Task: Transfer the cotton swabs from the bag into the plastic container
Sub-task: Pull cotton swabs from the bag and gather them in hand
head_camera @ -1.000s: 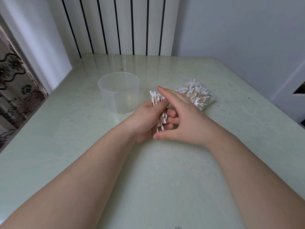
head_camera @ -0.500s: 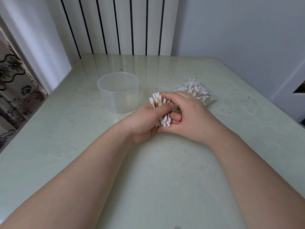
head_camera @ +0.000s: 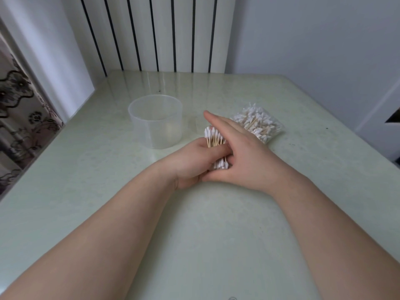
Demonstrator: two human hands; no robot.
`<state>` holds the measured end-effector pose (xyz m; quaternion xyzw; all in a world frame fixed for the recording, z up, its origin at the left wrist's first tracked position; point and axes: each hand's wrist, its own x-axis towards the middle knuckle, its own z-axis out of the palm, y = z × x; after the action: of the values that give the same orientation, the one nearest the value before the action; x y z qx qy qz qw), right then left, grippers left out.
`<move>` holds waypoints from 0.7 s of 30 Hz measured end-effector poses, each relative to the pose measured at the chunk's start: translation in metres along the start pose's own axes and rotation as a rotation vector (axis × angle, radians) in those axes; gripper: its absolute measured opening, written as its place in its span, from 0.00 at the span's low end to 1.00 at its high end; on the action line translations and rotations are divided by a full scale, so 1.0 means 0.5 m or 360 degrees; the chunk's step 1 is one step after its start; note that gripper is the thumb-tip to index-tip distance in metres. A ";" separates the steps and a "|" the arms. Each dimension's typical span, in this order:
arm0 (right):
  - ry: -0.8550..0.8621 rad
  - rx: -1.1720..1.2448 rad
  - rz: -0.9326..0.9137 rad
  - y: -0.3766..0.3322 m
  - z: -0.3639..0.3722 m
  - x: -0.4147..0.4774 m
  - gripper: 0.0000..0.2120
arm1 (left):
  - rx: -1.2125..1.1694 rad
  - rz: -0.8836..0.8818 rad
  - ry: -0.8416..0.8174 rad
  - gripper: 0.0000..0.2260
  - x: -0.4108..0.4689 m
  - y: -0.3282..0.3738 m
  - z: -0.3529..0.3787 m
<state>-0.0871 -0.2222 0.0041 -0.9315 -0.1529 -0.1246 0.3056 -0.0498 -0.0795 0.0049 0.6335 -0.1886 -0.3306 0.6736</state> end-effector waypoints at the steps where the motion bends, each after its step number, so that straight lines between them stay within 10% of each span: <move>1: 0.0029 -0.0045 -0.0041 0.001 0.004 0.001 0.47 | 0.0026 0.0006 0.0012 0.12 0.001 0.000 0.000; 15: 0.0160 -0.0120 -0.0167 0.006 0.012 0.003 0.37 | -0.0003 0.0079 0.0051 0.11 0.005 -0.003 0.003; 21: 0.0105 -0.0031 0.0040 0.019 -0.005 -0.003 0.37 | -0.0358 -0.0045 0.0628 0.08 0.030 0.001 -0.021</move>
<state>-0.0853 -0.2314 0.0007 -0.9317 -0.1299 -0.1529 0.3029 -0.0322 -0.0821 0.0016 0.6094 -0.0062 -0.2288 0.7591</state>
